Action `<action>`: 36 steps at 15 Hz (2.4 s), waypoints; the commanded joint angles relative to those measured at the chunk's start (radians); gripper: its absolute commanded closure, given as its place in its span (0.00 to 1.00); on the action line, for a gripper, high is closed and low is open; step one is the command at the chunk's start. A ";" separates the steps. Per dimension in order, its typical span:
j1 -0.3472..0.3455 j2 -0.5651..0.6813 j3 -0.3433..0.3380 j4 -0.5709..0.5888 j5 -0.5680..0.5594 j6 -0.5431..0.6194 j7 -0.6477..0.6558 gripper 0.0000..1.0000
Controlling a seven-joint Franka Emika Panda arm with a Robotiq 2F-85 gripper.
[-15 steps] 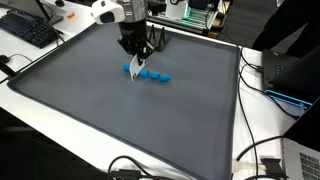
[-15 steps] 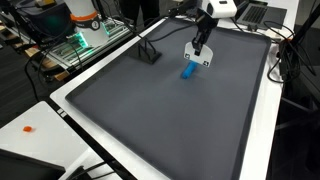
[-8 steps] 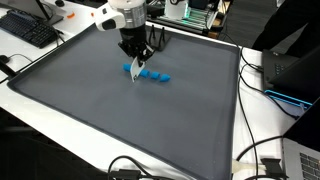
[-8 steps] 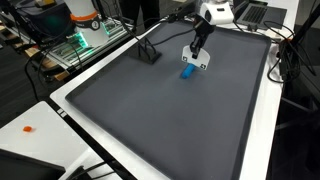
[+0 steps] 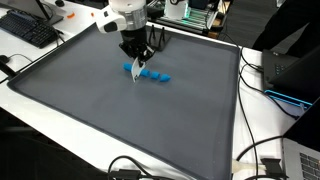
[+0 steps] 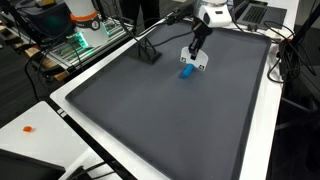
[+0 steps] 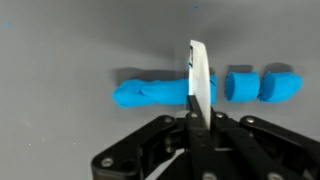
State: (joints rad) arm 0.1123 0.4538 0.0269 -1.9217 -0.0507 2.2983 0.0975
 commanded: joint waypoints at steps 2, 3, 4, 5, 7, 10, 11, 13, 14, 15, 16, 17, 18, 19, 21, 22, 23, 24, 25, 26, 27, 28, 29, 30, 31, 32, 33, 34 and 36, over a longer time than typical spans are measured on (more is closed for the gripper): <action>-0.013 0.015 0.002 -0.043 -0.003 0.040 -0.022 0.99; -0.013 0.017 0.003 -0.046 -0.001 0.045 -0.023 0.99; -0.015 0.018 0.005 -0.050 0.003 0.050 -0.026 0.99; -0.015 0.020 0.007 -0.054 0.006 0.055 -0.026 0.99; -0.014 0.022 0.010 -0.059 0.009 0.060 -0.026 0.99; -0.020 0.022 0.024 -0.064 0.037 0.043 -0.033 0.99; -0.021 0.021 0.030 -0.063 0.051 0.032 -0.033 0.99; -0.023 0.017 0.034 -0.062 0.067 0.022 -0.035 0.99; -0.024 0.015 0.035 -0.060 0.072 0.017 -0.036 0.99; -0.022 0.012 0.033 -0.059 0.071 0.011 -0.035 0.99; -0.022 0.008 0.034 -0.057 0.074 0.003 -0.035 0.99; -0.020 0.006 0.032 -0.056 0.071 0.000 -0.030 0.99; -0.020 0.003 0.031 -0.053 0.073 -0.013 -0.024 0.99; -0.015 0.001 0.025 -0.050 0.065 -0.025 -0.009 0.99; -0.013 -0.003 0.021 -0.049 0.060 -0.046 0.000 0.99; -0.014 -0.004 0.021 -0.049 0.060 -0.058 0.000 0.99; -0.013 -0.006 0.019 -0.050 0.057 -0.070 0.005 0.99; -0.015 -0.008 0.019 -0.051 0.058 -0.079 0.003 0.99; -0.016 -0.010 0.020 -0.051 0.059 -0.090 0.000 0.99; -0.017 -0.012 0.021 -0.052 0.061 -0.101 -0.004 0.99; -0.023 -0.014 0.028 -0.058 0.074 -0.100 -0.017 0.99; -0.024 -0.014 0.032 -0.061 0.083 -0.098 -0.020 0.99; -0.027 -0.013 0.038 -0.066 0.099 -0.092 -0.025 0.99; -0.030 -0.013 0.043 -0.067 0.120 -0.090 -0.025 0.99; -0.033 -0.013 0.047 -0.069 0.141 -0.085 -0.024 0.99; -0.033 -0.014 0.047 -0.072 0.154 -0.079 -0.021 0.99; -0.033 -0.016 0.045 -0.077 0.156 -0.068 -0.023 0.99; -0.032 -0.017 0.040 -0.081 0.148 -0.065 -0.023 0.99; -0.033 -0.022 0.034 -0.092 0.129 -0.062 -0.038 0.99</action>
State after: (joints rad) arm 0.0912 0.4349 0.0515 -1.9569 0.0675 2.2270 0.0904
